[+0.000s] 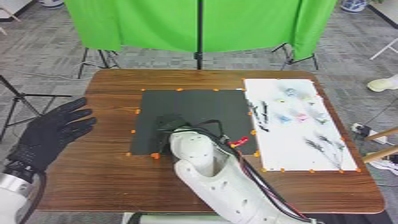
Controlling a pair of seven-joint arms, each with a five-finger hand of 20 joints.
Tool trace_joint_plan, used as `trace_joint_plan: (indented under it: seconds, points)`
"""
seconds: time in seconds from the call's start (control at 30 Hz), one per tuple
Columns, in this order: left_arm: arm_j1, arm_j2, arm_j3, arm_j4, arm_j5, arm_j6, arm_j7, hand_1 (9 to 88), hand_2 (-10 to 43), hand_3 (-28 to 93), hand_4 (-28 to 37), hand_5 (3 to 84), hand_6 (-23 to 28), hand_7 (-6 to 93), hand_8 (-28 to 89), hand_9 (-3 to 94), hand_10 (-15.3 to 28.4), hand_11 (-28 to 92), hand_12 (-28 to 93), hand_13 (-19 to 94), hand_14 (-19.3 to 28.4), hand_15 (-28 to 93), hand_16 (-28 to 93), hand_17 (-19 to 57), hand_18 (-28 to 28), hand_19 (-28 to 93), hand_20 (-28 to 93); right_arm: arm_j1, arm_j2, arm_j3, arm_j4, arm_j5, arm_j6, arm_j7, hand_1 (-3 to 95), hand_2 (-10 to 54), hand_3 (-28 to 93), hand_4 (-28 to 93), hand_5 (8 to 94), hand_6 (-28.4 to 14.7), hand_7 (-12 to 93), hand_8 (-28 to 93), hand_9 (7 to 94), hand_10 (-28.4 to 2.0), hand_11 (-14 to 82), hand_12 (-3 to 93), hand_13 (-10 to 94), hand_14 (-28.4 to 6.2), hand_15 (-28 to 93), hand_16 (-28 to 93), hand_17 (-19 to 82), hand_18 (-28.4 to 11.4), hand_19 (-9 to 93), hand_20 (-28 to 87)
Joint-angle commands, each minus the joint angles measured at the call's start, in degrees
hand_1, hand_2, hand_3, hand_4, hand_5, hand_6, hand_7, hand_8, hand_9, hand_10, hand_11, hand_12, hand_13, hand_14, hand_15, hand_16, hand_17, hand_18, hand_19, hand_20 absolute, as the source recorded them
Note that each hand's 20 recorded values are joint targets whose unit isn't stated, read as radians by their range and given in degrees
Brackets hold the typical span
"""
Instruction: Arrange flowers
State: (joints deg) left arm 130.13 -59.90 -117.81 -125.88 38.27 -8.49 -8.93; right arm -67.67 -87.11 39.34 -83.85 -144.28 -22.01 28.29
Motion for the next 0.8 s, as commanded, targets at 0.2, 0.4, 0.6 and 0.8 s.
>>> trace_joint_plan:
  seconds: [0.2,0.4,0.6,0.8]
  points:
    - [-1.3,0.15,1.64,0.76,-0.13,-0.92,-1.21,25.4,-1.6,72,-25.5,33.4,2.9,19.9,-11,29.4,12.1,26,15,23,15.2,40,-2,-8.2,21.8,47,8,-1.3,-1.9,0.5,0.8,-1.2,-0.7,0.9,31.8,-2.6,90,-18,79.9,0.4,61,11,93.7,-5.6,50.6,23.7,93,-3.9,60,31,53,-18.9,93,45]
    - [-1.8,0.19,2.04,1.04,-0.02,-1.12,-1.33,25.4,-1.7,72,-25.6,33.4,2.9,19.8,-11,29.3,12.1,26,15,23,15.3,40,-2,-8.1,21.8,47,8,-1.4,-2.1,1.2,0.7,-1.0,-0.5,1.2,28.4,-4.7,86,-24,80.4,0.8,66,-16,93.7,-5.8,49.9,24.2,93,-4.0,61,31,53,-19.2,93,45]
    - [-1.1,-0.39,1.73,0.68,0.13,-0.76,-0.99,25.4,-1.7,72,-25.7,33.4,2.9,19.8,-11,29.3,12.1,26,15,23,15.3,40,-2,-8.1,21.8,47,8,-1.0,-1.7,2.7,-1.9,1.0,-0.5,0.4,19.3,-2.9,81,-26,80.5,0.6,66,-17,93.7,-6.3,49.2,24.6,92,-4.6,61,30,52,-19.8,93,45]
    - [0.9,-2.09,0.69,-0.15,0.77,-0.91,0.74,25.3,-1.6,72,-25.5,33.4,2.9,19.8,-11,29.3,12.1,26,15,23,15.3,40,-2,-8.2,21.8,47,8,0.8,-0.6,5.7,-7.4,4.1,-3.1,-3.1,11.6,-1.9,80,-25,79.7,0.2,63,-17,93.7,-6.8,47.1,25.4,91,-5.5,62,30,51,-20.3,93,45]
